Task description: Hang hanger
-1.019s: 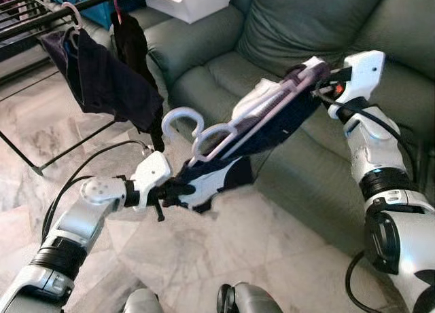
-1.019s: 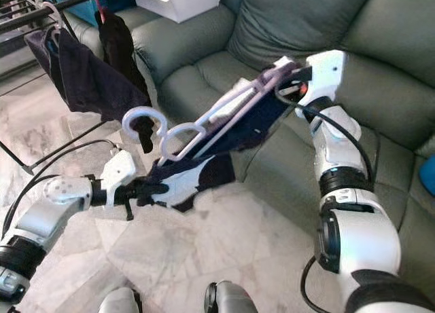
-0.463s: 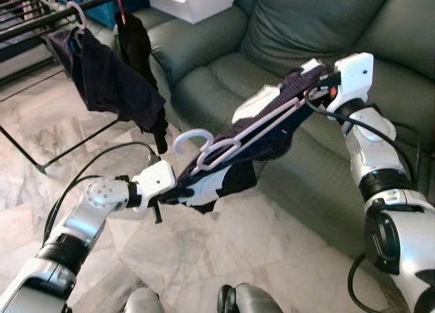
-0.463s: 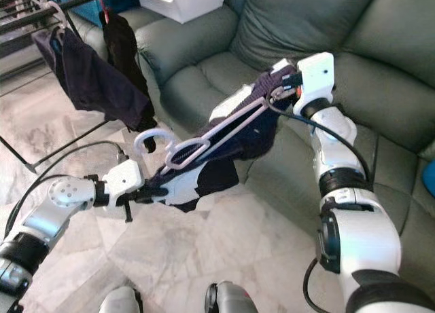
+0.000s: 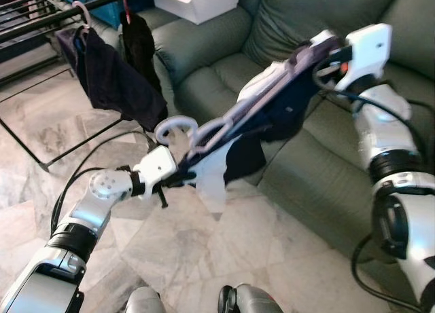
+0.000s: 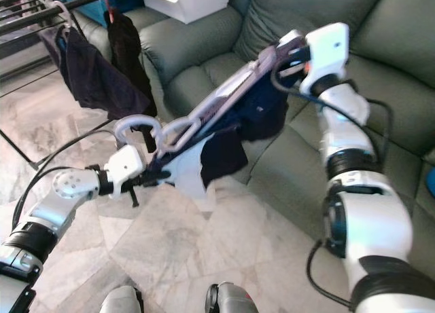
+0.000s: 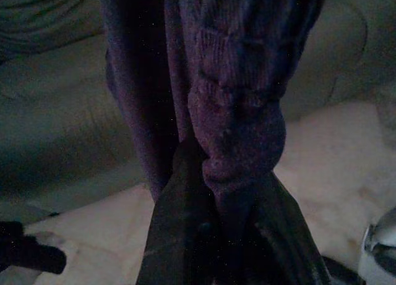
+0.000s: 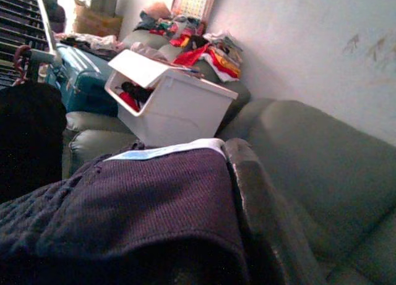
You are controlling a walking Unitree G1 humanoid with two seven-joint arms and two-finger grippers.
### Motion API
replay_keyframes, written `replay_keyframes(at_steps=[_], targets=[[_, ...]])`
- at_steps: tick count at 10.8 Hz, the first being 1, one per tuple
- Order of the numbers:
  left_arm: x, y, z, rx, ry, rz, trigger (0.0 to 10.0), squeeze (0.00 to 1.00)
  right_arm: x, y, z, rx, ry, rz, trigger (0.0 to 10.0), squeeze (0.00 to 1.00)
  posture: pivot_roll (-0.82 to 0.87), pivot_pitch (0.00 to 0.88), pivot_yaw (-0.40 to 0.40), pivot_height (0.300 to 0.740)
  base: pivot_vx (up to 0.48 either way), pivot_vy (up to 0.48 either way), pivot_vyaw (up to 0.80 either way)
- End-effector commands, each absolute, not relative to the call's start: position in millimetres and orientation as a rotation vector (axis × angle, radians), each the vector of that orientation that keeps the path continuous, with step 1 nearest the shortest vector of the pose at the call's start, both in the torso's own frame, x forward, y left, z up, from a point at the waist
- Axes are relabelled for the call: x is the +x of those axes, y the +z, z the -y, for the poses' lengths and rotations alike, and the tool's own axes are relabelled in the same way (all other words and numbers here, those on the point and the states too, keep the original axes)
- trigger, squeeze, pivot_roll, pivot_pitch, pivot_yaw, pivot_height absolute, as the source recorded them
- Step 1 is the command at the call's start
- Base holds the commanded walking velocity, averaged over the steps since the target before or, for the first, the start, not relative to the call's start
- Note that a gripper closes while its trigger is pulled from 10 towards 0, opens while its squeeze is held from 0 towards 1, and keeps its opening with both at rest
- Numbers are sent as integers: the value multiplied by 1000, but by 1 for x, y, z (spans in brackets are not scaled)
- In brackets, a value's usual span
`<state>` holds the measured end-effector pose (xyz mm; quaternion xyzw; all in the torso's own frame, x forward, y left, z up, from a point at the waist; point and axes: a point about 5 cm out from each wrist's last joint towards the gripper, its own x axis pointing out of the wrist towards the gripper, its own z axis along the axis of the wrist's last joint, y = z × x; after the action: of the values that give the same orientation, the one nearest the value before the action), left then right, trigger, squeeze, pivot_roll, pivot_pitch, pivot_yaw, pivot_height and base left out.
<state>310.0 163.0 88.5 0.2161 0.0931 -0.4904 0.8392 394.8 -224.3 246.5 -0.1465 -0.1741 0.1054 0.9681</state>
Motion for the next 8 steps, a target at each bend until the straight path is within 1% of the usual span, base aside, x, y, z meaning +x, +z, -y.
replay_keyframes(at_steps=[1, 2, 3, 5, 6, 7, 8], targets=[[281, 43, -193, 450, -1037, -475, 0, 0, 382, 306, 269, -225, 22, 569, 0, 0, -38, 85, -84, 740, 0, 0, 0], [278, 38, -194, 473, -1066, -510, 0, 0, 384, 310, 262, -217, 74, 585, 0, 0, -38, 86, -82, 740, 0, 0, 0], [275, 35, -194, 475, -1097, -545, 0, 0, 385, 323, 258, -116, 117, 636, 0, 0, -40, 86, -79, 740, 0, 0, 0], [268, 29, -196, 504, -1167, -630, 0, 0, 386, 330, 250, 39, 274, 648, 0, 0, -43, 88, -80, 740, 0, 0, 0], [264, 22, -204, 610, -1172, -695, 0, 0, 387, 326, 244, 37, 341, 629, 0, 0, -44, 91, -77, 740, 0, 0, 0], [267, 21, -204, 609, -1121, -680, 0, 0, 388, 314, 237, -39, 380, 580, 0, 0, -46, 91, -75, 740, 0, 0, 0], [286, 31, -202, 573, -946, -562, 0, 0, 389, 294, 235, -138, 372, 510, 0, 0, -46, 91, -75, 740, 0, 0, 0]])
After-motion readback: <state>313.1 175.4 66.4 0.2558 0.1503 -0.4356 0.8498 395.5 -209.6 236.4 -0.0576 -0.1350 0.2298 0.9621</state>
